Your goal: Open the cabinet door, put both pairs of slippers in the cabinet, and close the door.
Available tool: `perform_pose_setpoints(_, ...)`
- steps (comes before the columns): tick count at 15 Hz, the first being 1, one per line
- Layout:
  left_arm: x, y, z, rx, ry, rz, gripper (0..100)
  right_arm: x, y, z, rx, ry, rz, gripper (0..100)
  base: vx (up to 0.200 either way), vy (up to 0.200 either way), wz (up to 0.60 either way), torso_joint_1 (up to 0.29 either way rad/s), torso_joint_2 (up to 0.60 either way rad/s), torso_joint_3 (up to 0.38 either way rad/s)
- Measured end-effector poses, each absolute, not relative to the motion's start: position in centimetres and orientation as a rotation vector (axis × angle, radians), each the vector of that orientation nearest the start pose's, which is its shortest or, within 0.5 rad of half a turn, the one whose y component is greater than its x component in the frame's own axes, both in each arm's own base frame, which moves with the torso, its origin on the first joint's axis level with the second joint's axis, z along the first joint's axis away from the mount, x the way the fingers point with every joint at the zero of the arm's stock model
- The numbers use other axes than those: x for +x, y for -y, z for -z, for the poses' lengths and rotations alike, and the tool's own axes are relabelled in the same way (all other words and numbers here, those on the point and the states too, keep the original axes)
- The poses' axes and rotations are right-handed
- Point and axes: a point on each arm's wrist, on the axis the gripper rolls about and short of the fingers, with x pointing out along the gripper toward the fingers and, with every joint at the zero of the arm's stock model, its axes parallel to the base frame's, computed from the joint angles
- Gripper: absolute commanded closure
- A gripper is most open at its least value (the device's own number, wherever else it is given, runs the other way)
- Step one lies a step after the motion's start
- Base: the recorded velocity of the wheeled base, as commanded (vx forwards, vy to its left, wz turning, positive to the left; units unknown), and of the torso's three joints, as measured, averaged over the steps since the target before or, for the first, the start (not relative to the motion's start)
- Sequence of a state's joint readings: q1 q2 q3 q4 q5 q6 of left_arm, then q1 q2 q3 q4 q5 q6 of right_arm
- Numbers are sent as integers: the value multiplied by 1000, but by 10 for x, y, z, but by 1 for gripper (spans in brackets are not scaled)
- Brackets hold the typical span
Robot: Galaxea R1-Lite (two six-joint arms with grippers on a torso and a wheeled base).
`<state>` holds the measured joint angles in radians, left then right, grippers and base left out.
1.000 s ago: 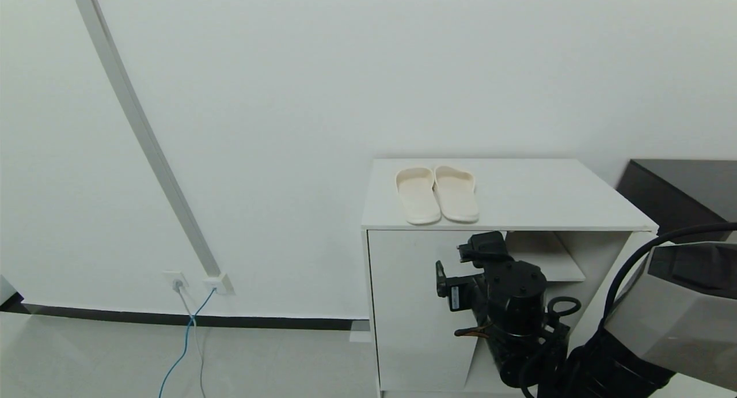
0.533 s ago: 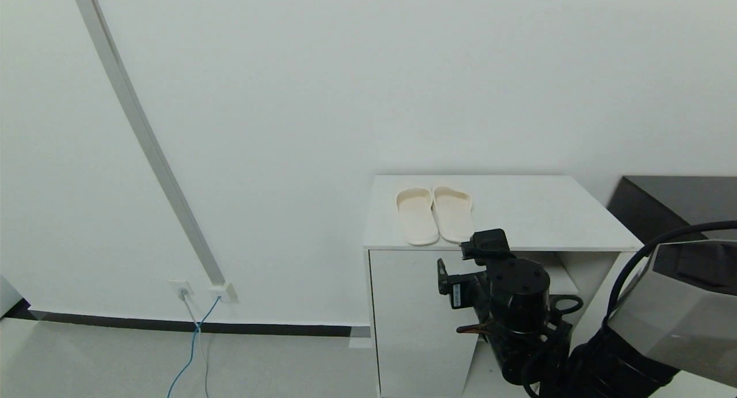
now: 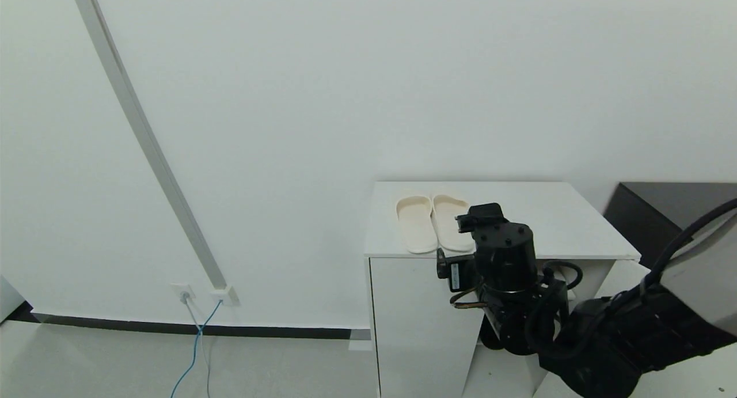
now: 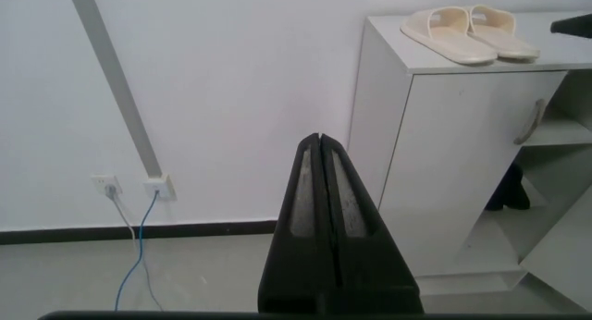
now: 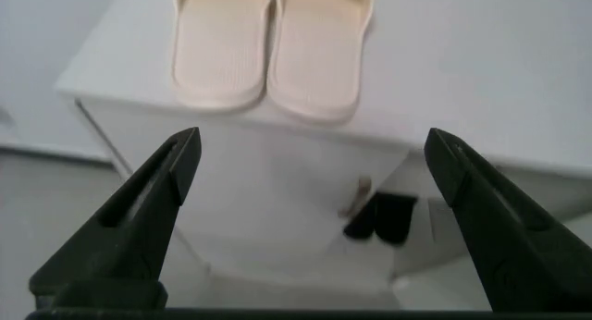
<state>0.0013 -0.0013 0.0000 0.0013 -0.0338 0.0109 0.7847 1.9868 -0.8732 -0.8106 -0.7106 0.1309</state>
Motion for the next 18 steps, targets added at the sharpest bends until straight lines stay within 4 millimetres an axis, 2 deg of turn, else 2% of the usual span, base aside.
perform_pose_setpoints(2,-23,1,-75,11,0,33,100,258,-248,-142,-35,-316,-67,0,200,0,0,2,0,0)
perform_pose_setpoints(4,-23,1,-75,11,0,33,100,254,-253,-164,39,-326,-83,0,200,0,0,5,2,2)
perform_pose_setpoints(6,-23,1,-75,11,0,32,100,253,-256,-169,60,-318,-108,0,200,0,0,-7,-15,5)
perform_pose_setpoints(9,-23,1,-75,10,0,33,100,257,-260,-156,64,-329,-116,0,200,0,0,12,9,1)
perform_pose_setpoints(14,-23,1,-75,7,0,32,100,273,-267,-124,51,-342,-102,0,0,0,0,0,0,0)
perform_pose_setpoints(18,-23,1,-75,7,1,33,100,297,-268,-104,50,-341,-79,0,0,0,0,0,0,0)
